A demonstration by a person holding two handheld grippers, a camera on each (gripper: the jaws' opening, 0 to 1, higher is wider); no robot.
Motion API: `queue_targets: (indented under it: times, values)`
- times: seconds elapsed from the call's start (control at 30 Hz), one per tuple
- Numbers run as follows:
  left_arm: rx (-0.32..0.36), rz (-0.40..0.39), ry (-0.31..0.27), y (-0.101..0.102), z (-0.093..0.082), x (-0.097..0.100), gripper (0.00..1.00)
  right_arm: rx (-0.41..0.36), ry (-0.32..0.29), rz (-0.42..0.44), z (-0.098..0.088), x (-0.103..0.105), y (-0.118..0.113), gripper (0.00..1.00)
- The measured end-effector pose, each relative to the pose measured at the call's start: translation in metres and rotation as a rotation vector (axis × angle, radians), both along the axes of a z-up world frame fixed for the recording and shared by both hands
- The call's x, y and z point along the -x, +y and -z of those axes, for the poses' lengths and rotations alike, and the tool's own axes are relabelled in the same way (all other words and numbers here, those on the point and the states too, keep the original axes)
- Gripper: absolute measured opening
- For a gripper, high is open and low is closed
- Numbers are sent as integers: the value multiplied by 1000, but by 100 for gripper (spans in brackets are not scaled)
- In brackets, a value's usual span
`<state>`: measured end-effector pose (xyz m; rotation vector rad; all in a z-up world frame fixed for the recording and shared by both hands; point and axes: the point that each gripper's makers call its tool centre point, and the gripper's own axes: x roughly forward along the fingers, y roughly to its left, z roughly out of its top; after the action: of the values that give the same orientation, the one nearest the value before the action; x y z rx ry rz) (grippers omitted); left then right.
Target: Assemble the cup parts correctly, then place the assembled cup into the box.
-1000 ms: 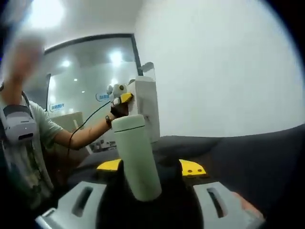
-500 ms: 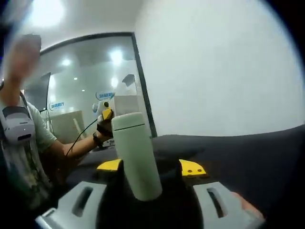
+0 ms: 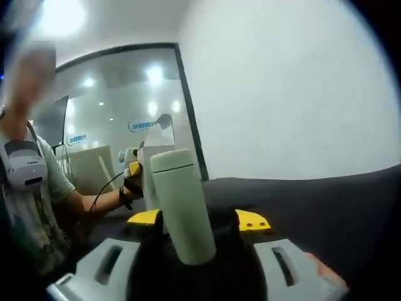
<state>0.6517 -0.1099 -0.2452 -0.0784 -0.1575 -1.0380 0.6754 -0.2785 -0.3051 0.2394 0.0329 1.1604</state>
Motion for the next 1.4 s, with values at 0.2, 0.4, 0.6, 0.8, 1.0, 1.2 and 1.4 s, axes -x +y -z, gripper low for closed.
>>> queue_targets:
  times: [0.2, 0.4, 0.6, 0.8, 1.0, 1.2, 1.4]
  values:
    - [26, -12, 12, 10, 7, -1, 50, 4, -3, -1, 1, 1, 1, 42]
    - [30, 10, 35, 15, 11, 1, 50, 13, -6, 1, 3, 1, 3, 42]
    - [20, 9, 28, 19, 15, 2, 58, 16, -21, 8, 0, 1, 5, 43]
    - [-33, 3, 13, 20, 19, 4, 65, 59, -77, 13, -2, 5, 16, 55]
    - [-55, -20, 13, 24, 16, 5, 65, 68, -111, 23, -16, 9, 12, 54]
    - [-93, -72, 10, 46, -2, 19, 67, 60, -278, 142, -90, 25, -15, 53]
    - [-64, -239, 19, 74, -44, 25, 47, 81, -320, 265, -143, 51, 13, 45]
